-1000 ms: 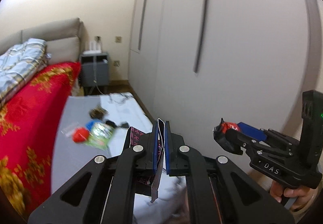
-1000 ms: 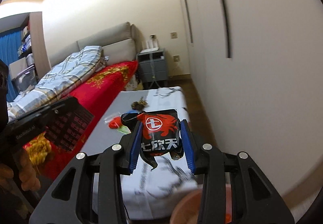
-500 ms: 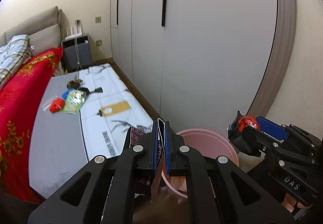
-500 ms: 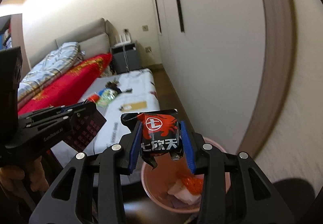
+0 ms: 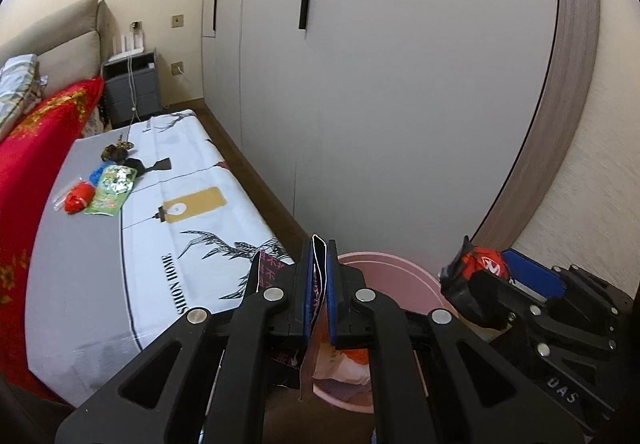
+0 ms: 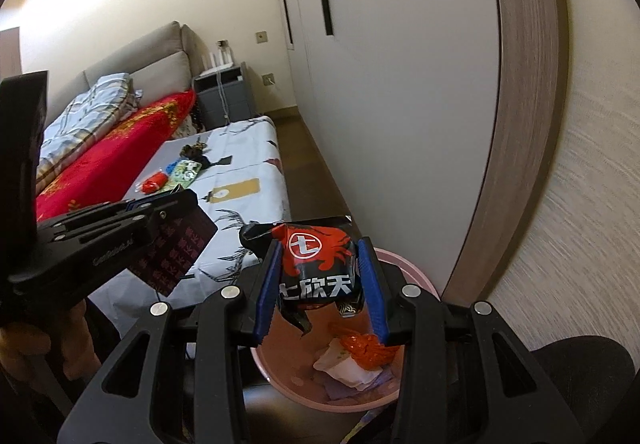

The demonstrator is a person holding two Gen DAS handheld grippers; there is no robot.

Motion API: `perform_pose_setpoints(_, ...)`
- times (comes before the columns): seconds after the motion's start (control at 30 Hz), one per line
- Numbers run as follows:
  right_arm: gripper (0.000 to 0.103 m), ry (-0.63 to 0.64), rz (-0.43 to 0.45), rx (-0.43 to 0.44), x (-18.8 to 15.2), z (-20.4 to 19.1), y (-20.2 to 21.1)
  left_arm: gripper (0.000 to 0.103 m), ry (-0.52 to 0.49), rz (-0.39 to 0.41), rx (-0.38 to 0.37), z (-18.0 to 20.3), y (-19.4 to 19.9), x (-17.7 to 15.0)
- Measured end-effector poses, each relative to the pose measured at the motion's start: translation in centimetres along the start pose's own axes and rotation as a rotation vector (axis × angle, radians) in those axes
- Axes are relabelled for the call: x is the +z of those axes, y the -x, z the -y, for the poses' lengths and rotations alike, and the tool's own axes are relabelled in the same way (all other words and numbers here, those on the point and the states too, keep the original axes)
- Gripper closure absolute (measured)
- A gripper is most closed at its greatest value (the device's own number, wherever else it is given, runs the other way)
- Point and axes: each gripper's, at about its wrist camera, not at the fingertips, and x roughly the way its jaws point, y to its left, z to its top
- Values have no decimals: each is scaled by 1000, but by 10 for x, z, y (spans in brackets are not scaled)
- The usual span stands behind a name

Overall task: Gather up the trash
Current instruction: 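Carry the card and snack bag over the pink bin with both grippers, then open the left gripper over the bin while the right releases the snack bag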

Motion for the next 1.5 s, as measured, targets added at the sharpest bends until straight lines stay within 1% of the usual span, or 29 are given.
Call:
perform_pose_setpoints(0.27,64,-56,-30,-46,12,17,-24,97,-1,-4,-32,3,-20,11)
perform_pose_setpoints(0.53,64,-76,-82,-81,10,27,-40,97,-2,-30,-91,15,-51,19)
perform_pose_setpoints(0.73,64,-92,-100,-104,10,35,-46,97,-7,-49,-97,23,-68,19)
perform_pose_setpoints(0.9,64,-107,-110,-117,12,39,-52,97,11,-73,-104,24,-81,19)
perform_pose_setpoints(1.13,64,-116,-117,-131,13,38,-57,96,16,-82,-114,25,-85,19)
perform_pose_setpoints(1.2,64,-118,-116,-133,13,39,-57,86,30,-85,-109,24,-86,18)
perform_pose_setpoints(1.23,64,-117,-117,-134,13,39,-57,66,42,-87,-100,22,-86,18)
perform_pose_setpoints(1.27,64,-115,-116,-135,13,38,-57,44,49,-84,-83,21,-86,18)
perform_pose_setpoints(1.33,63,-115,-115,-138,12,38,-56,34,65,-67,-43,18,-83,19)
perform_pose_setpoints(1.4,63,-115,-116,-142,12,39,-57,31,77,-65,-31,14,-81,20)
perform_pose_setpoints(1.47,63,-115,-117,-146,12,39,-58,25,81,-65,-9,11,-81,20)
perform_pose_setpoints(1.5,63,-114,-118,-148,12,40,-59,23,80,-64,8,10,-80,20)
